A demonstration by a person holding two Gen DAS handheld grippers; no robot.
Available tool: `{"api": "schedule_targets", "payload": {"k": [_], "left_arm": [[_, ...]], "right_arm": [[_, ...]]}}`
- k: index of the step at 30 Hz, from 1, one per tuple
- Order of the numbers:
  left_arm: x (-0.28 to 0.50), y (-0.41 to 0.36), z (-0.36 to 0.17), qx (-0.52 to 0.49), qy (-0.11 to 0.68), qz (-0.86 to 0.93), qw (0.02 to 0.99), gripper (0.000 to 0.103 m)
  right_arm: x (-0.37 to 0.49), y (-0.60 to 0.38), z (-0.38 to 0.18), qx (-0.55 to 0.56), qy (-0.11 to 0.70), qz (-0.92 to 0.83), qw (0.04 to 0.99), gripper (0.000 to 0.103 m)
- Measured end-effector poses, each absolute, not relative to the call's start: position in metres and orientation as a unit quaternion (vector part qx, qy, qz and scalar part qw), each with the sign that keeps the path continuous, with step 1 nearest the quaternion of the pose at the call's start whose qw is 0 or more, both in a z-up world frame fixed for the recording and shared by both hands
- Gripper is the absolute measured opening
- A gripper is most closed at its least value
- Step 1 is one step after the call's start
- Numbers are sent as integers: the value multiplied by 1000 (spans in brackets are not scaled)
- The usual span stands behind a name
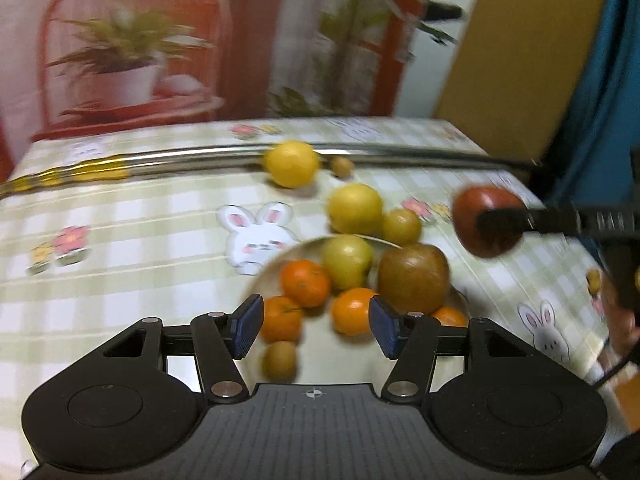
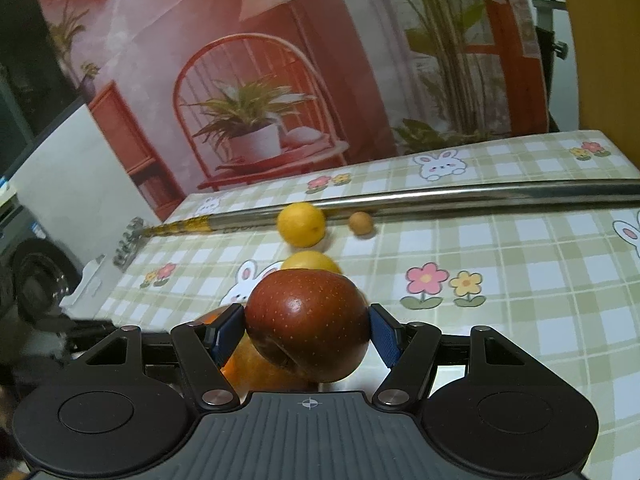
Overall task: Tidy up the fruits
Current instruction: 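Release the tangerine onto the plate with left while right carries the red apple, then lower the red apple onto the plate and open the right gripper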
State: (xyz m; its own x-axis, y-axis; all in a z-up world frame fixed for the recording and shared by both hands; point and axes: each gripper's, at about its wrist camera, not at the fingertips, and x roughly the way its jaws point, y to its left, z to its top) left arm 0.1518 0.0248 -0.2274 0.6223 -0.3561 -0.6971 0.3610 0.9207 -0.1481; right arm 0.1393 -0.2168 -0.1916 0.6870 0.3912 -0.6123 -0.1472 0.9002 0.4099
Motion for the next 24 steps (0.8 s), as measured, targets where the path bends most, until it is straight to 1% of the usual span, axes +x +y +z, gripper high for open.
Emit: {"api": "schedule_targets", "payload": {"k": [4,11,24], "left_arm": [[141,52,-213,-22,378,-151,913,61],[125,83,-199,-37,359,-85,929,61],[111,104,-199,-71,346,-71,933,61]], "right_arm": [[135,-203,-188,158,373,168,899,63],[130,-155,-189,113,397,214,886,63],[132,-72,-209,34,446,276,851,63]]}}
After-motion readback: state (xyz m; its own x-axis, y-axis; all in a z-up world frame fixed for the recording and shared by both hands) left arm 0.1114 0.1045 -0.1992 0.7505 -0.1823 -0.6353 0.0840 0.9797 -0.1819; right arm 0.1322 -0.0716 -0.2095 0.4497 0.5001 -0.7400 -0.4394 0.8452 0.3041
